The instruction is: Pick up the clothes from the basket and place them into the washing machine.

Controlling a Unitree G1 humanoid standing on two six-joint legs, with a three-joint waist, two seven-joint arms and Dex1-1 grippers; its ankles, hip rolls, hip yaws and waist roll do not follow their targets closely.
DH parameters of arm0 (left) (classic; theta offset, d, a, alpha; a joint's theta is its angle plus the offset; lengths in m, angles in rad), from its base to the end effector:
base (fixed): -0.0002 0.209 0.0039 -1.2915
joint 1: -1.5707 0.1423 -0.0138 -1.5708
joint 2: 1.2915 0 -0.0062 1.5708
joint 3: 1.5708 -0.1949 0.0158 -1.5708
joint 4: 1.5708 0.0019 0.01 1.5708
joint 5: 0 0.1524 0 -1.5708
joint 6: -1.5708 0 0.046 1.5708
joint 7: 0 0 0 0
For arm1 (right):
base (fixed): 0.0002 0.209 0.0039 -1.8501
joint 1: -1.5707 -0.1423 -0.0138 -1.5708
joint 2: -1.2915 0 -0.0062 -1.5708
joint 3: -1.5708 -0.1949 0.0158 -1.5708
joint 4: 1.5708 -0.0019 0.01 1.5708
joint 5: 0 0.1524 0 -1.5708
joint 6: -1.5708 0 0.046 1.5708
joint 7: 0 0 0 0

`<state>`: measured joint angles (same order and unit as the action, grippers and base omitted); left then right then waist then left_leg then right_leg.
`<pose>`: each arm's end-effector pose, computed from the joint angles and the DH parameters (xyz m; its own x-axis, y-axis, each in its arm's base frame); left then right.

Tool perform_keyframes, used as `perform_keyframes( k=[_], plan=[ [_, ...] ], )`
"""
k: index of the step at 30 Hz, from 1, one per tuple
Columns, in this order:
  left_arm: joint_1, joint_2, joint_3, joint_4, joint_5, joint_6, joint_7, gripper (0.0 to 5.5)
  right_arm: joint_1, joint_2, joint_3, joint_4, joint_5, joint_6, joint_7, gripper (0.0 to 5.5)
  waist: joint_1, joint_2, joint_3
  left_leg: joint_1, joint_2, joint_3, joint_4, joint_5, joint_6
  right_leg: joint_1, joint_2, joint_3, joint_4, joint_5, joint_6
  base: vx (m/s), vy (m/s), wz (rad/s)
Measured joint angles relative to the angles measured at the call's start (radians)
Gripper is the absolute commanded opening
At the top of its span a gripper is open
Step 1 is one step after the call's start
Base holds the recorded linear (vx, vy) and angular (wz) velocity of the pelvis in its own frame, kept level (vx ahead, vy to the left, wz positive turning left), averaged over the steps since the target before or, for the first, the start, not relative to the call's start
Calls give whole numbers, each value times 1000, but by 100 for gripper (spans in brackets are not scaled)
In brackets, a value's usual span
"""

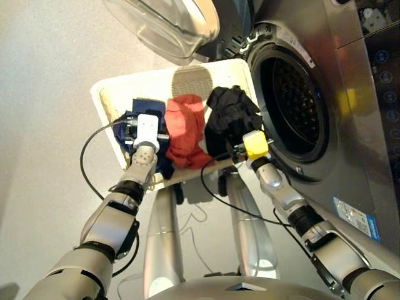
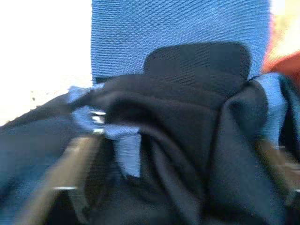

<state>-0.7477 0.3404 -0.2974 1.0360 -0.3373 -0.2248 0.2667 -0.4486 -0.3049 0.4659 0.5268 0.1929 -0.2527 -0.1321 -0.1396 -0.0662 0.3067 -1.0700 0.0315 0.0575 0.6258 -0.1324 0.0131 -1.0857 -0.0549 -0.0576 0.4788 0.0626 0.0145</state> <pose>0.3443 0.1919 0.0543 0.9780 0.2029 -0.0489 -0.1875 0.9570 0.2213 0.2896 -0.1293 0.0331 0.9581 0.2817 0.0517 -0.2575 0.9263 -0.2751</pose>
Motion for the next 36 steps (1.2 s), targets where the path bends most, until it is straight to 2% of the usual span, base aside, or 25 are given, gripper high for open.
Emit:
perform_keyframes(
  k=[7,9,14,15,16,18,22,24,27,29,32,34,35,36],
  plan=[
    [52,-23,7,5,-30,-8,-24,0,56,11,-11,12,9,-14,8,550,0,-7,-55,10,-1,2,-10,-1,1,9,-1,1,-7,-1,1,0,0,0],
    [77,-34,9,6,-40,-8,-34,0,67,15,-13,24,10,-14,13,550,0,-8,-56,49,-3,7,-30,2,4,41,-3,5,-19,-1,2,0,0,0],
    [203,-73,11,-47,-98,-8,-68,0,98,31,-13,82,20,-14,14,550,8,-8,-74,198,-13,18,-142,19,-3,168,-8,11,-90,-2,3,-12,-5,-1],
    [233,-87,10,-72,-119,-10,-78,0,104,30,-13,99,19,-13,14,550,15,-5,-77,237,-14,20,-166,26,3,200,-8,12,-103,-3,4,-55,-32,-6],
    [253,-103,8,-89,-144,-13,-90,0,112,26,-12,100,15,-13,13,550,25,0,-87,263,-15,21,-180,32,2,219,-10,12,-108,0,-3,-54,-49,-21],
    [303,-121,7,-174,-195,-31,-110,0,112,15,-1,100,-7,-12,12,550,37,9,-93,316,-18,22,-220,40,0,263,-11,12,-127,-4,-3,27,-60,-3],
    [370,-135,6,-344,-288,-37,-161,0,81,-1,24,104,-143,7,10,550,62,19,-87,415,-24,18,-269,48,-4,343,-16,5,-130,-22,-8,8,-14,6],
    [420,-137,-11,-474,-342,-40,-188,0,67,-21,61,106,-209,16,11,550,68,36,-74,492,-33,3,-308,60,-7,407,-25,-4,-132,-38,-6,-5,-21,101],
    [445,-133,-35,-612,-411,-52,-226,0,33,-33,111,100,-277,31,16,550,92,54,-66,556,-37,-3,-347,71,-8,458,-28,-11,-130,-55,-3,0,0,0],
    [447,-131,-43,-689,-448,-52,-242,0,1,-60,162,34,-335,31,35,550,93,67,-59,566,-36,-6,-350,71,-8,466,-28,-14,-127,-57,-4,0,0,0],
    [428,-139,-63,-702,-487,-50,-256,0,-40,-62,187,-9,-384,28,45,550,89,72,-56,575,-36,-5,-361,77,-11,469,-28,-13,-126,-57,-4,0,0,0],
    [418,-152,-92,-705,-510,-49,-260,0,-52,-64,194,-17,-403,28,50,550,89,74,-55,581,-36,-5,-362,82,-14,471,-28,-13,-126,-56,-6,0,0,0],
    [416,-152,-112,-719,-528,-46,-260,0,-61,-75,213,-25,-422,29,50,550,89,77,-51,582,-36,-5,-362,82,-14,472,-27,-13,-126,-50,-15,0,0,0],
    [412,-156,-133,-731,-535,-44,-261,0,-73,-81,234,-33,-440,29,51,550,90,84,-46,586,-36,-5,-362,82,-14,477,-28,-14,-126,-49,-16,0,0,0]
  ],
)
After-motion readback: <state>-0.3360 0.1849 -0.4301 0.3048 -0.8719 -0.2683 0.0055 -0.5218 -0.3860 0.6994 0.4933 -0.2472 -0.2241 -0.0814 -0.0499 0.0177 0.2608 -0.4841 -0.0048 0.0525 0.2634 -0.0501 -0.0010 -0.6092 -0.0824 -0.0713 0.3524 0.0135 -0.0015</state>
